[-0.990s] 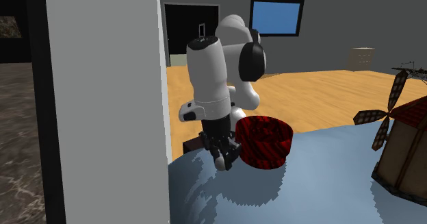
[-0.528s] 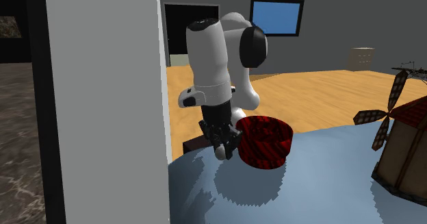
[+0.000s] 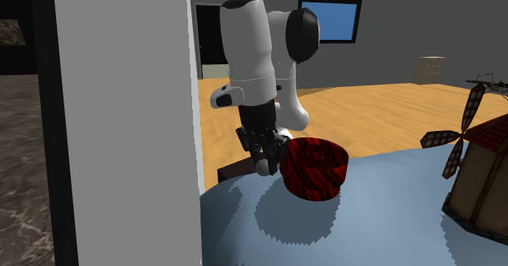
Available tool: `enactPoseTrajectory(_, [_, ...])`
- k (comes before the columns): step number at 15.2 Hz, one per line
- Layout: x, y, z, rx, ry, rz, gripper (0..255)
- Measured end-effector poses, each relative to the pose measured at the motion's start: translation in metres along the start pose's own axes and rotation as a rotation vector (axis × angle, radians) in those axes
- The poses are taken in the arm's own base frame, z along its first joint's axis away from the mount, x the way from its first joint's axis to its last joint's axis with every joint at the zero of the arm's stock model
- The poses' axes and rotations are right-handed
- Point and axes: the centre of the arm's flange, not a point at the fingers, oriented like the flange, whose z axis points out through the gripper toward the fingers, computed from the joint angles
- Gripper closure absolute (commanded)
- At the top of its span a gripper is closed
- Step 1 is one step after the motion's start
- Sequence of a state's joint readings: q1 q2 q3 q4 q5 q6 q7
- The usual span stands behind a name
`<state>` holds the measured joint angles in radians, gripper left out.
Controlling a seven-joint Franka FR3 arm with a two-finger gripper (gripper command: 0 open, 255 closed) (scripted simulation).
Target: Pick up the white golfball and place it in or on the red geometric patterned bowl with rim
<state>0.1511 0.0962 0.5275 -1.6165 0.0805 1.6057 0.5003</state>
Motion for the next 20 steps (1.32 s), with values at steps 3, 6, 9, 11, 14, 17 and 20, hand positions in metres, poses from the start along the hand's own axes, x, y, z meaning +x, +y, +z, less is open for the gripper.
enactPoseTrajectory(3, [-0.002,0.000,-0.016,0.000,0.000,0.000,255])
enactPoseTrajectory(6, [-0.006,0.000,-0.032,0.000,0.000,0.000,255])
enactPoseTrajectory(9, [-0.008,-0.002,-0.048,0.000,0.000,0.000,255])
enactPoseTrajectory(11, [-0.009,-0.003,-0.059,0.000,0.000,0.000,255])
enactPoseTrajectory(14, [-0.011,-0.004,-0.074,0.000,0.000,0.000,255])
enactPoseTrajectory(17, [-0.027,-0.010,-0.077,0.000,0.000,0.000,255])
enactPoseTrajectory(20, [-0.062,-0.015,-0.075,0.000,0.000,-0.001,255])
